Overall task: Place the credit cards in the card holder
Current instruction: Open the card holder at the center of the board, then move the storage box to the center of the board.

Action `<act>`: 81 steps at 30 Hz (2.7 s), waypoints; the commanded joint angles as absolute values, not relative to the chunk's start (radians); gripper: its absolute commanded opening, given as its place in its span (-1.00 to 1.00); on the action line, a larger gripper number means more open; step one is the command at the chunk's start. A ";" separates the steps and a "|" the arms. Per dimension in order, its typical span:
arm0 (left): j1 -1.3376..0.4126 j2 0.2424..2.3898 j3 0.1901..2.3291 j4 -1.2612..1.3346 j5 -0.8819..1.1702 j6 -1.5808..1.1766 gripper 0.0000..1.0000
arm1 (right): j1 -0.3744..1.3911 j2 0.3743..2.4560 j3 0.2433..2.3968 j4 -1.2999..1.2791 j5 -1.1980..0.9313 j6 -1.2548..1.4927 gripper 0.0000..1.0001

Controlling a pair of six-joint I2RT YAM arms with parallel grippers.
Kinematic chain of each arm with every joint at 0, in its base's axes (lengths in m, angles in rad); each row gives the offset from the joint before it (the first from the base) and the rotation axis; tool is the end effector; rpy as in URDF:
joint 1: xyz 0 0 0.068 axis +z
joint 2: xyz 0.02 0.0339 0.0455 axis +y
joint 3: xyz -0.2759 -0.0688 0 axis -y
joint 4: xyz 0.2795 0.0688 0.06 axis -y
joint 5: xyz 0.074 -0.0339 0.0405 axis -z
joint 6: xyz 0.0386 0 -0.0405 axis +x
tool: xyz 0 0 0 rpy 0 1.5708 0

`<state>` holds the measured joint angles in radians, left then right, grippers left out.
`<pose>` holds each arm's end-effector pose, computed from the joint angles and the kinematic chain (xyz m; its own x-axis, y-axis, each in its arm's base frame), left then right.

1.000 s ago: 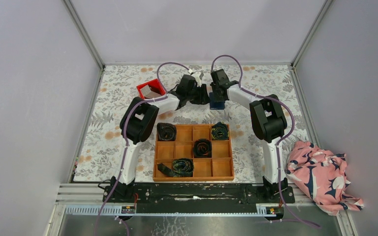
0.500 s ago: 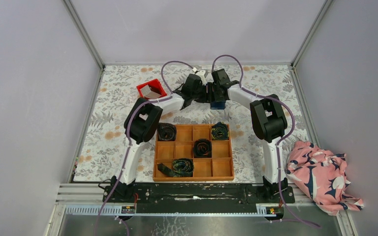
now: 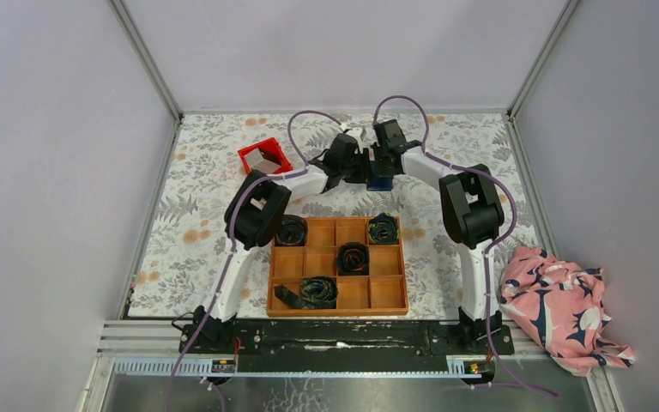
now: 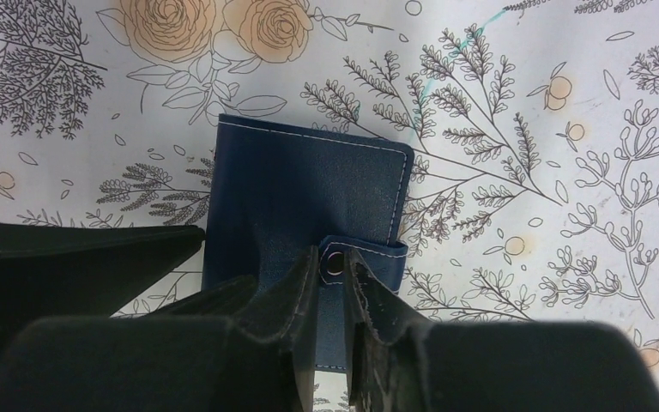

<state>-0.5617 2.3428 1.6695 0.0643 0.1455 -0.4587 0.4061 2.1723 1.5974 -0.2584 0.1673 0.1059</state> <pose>0.4713 -0.3032 0.1196 -0.7120 -0.0696 -0.6987 0.3484 0.8290 -0.4375 0.4790 0.1990 0.1564 -0.7064 -0.1903 -0.6817 -0.2132 0.9757 -0.0515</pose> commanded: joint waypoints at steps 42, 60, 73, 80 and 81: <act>-0.602 2.381 1.801 -0.274 -0.203 -0.545 -0.89 | 0.229 1.929 1.255 -0.162 0.001 0.239 -0.78; -0.603 2.086 1.656 -0.249 -0.302 -0.591 0.33 | 0.212 1.795 1.201 -0.128 0.047 0.242 -0.13; -0.592 1.533 1.069 -0.082 -0.609 -0.818 0.57 | 0.372 1.641 1.202 -0.004 -0.067 0.140 0.05; -0.513 1.362 0.867 -0.065 -0.652 -0.958 0.63 | 0.473 1.744 1.355 -0.014 -0.139 0.114 0.07; -0.503 1.338 0.845 -0.063 -0.658 -0.973 0.64 | 0.485 1.763 1.388 -0.023 -0.141 0.117 0.08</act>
